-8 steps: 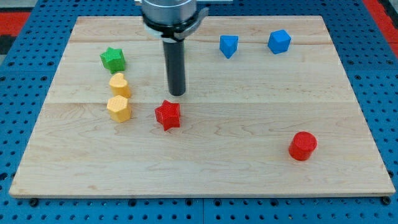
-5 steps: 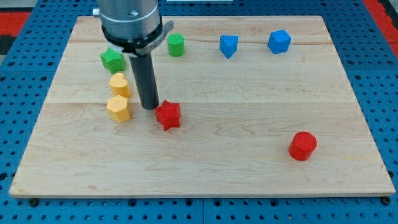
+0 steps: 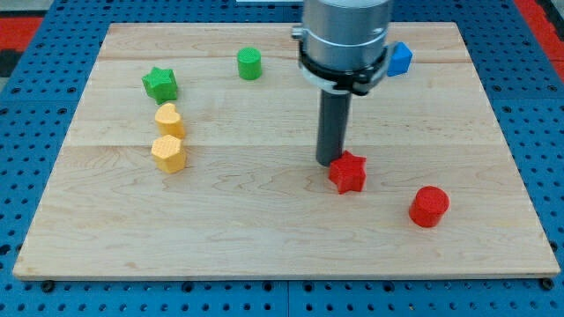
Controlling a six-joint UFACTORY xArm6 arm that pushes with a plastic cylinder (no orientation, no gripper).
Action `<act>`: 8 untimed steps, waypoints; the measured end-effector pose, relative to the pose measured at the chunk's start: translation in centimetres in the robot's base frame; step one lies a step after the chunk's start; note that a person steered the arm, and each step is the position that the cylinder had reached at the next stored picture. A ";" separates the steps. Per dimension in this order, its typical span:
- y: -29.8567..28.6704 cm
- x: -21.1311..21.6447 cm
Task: Move the red star to the left of the red circle
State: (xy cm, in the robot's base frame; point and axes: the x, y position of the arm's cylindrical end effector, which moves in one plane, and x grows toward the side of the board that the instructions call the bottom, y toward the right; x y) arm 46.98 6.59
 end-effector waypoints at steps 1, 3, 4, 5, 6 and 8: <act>1.2 0.5; 1.2 2.4; 0.7 2.7; -0.1 4.0; -0.1 6.3; 1.0 11.2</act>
